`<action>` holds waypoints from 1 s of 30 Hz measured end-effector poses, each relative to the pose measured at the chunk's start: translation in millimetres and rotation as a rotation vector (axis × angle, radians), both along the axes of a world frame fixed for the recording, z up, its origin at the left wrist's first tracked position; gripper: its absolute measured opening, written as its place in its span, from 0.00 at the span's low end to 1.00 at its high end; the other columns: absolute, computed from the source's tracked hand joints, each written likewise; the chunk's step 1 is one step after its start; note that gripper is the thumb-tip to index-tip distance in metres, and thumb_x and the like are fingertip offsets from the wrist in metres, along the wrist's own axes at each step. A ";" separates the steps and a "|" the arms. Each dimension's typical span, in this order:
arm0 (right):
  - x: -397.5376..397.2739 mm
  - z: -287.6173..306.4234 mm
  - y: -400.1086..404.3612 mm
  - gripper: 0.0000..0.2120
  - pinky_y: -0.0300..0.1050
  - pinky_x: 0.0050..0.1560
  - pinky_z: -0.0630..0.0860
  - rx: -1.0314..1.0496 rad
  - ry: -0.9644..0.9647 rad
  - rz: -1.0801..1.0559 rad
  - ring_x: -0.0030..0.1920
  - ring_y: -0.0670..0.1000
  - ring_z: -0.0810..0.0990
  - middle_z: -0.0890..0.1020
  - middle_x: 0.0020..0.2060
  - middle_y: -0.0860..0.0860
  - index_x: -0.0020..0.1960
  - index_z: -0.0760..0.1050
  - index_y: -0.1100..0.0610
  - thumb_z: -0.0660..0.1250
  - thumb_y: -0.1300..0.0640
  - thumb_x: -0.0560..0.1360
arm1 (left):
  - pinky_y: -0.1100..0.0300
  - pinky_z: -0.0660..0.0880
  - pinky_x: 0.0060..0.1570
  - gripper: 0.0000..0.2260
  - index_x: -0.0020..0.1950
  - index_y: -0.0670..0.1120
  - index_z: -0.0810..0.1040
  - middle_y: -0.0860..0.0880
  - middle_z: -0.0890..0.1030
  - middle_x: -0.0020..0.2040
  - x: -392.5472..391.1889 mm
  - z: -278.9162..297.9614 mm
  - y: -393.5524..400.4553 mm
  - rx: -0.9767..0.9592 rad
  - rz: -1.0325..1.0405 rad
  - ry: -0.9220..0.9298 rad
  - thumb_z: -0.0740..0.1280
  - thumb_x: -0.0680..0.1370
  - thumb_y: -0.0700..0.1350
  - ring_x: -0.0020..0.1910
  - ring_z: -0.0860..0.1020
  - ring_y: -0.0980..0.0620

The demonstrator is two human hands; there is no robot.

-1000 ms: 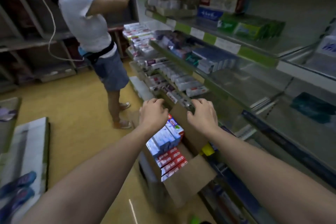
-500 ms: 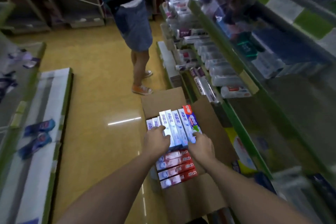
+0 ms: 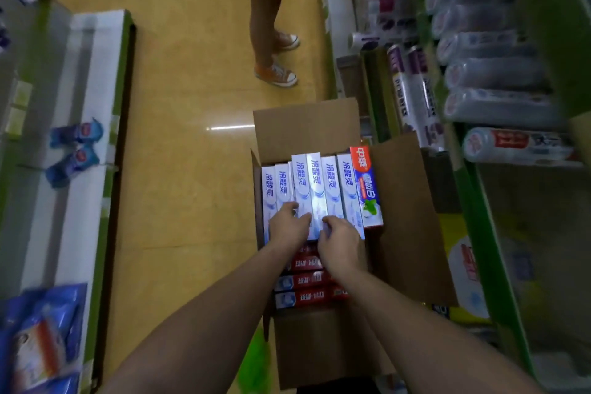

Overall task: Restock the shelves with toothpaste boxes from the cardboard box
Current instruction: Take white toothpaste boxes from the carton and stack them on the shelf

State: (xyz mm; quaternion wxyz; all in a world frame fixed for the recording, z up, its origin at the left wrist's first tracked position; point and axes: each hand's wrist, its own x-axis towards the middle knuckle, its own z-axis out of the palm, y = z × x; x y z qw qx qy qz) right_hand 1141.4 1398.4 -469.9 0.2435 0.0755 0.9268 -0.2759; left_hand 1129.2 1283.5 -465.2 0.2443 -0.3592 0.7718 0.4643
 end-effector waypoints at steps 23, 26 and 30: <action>-19.7 -22.0 -17.8 0.16 0.45 0.52 0.73 0.114 0.038 0.168 0.58 0.53 0.73 0.71 0.58 0.54 0.63 0.73 0.57 0.60 0.49 0.81 | 0.58 0.81 0.44 0.12 0.55 0.45 0.80 0.49 0.84 0.51 7.6 -17.8 -4.5 -0.107 0.248 0.040 0.75 0.73 0.41 0.49 0.83 0.51; -20.2 -22.5 -27.0 0.18 0.46 0.49 0.77 0.157 0.038 0.182 0.58 0.53 0.72 0.68 0.60 0.54 0.65 0.68 0.55 0.64 0.48 0.79 | 0.55 0.81 0.47 0.13 0.55 0.45 0.77 0.48 0.83 0.54 10.7 -16.4 -7.0 -0.114 0.236 0.042 0.74 0.74 0.42 0.52 0.82 0.50; -17.1 -27.8 -31.2 0.27 0.45 0.49 0.76 0.221 0.051 0.151 0.58 0.53 0.73 0.69 0.61 0.55 0.69 0.62 0.54 0.69 0.48 0.76 | 0.57 0.77 0.47 0.13 0.61 0.43 0.72 0.46 0.81 0.58 9.6 -10.0 -4.5 -0.077 0.313 0.034 0.69 0.78 0.43 0.54 0.80 0.48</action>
